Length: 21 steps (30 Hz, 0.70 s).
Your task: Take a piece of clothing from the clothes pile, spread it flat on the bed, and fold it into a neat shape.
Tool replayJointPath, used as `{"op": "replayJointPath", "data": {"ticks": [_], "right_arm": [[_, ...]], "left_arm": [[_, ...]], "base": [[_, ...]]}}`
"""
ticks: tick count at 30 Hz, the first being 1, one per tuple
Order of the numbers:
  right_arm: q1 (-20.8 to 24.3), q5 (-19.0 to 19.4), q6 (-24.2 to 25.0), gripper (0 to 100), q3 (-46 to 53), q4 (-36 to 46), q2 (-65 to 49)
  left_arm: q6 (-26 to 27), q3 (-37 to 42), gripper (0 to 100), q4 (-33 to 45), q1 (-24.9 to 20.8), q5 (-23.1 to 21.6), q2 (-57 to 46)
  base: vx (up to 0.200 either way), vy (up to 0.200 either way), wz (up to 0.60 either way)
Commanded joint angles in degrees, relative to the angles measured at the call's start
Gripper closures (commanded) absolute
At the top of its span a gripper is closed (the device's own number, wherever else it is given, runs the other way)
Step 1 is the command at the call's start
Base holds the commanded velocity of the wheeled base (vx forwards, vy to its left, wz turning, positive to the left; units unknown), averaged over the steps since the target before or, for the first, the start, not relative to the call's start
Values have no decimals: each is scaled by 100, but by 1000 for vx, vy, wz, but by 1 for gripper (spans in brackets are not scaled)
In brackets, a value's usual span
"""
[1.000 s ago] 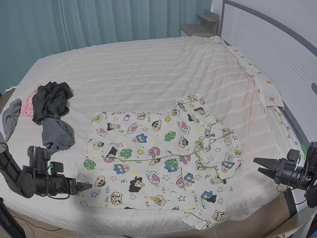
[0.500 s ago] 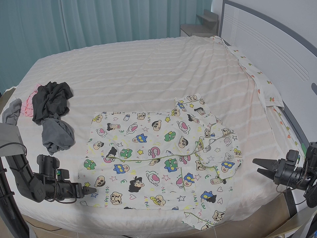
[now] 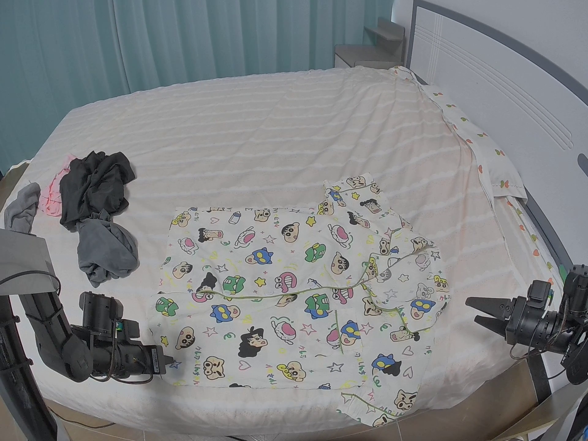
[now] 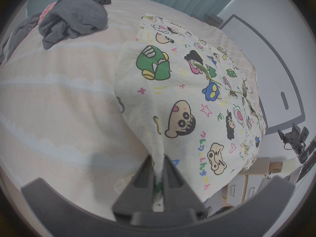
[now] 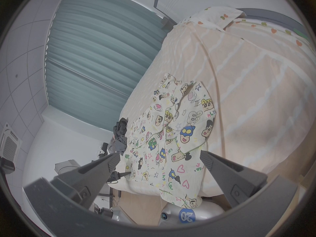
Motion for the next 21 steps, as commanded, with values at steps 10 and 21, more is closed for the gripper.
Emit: {"op": "replayJointPath", "data": {"ticks": [10,21], "right_arm": [[776,-351,-41,0,101,-46,1062],[1286,-949,-648,0,101,-160,2046]], "left_arm": [[-316,548,100,-3,-68,-61,-929],[-1010,785,100,-12,-200,-96,-1518]], "base": [[0,0,0],[0,0,0]]}}
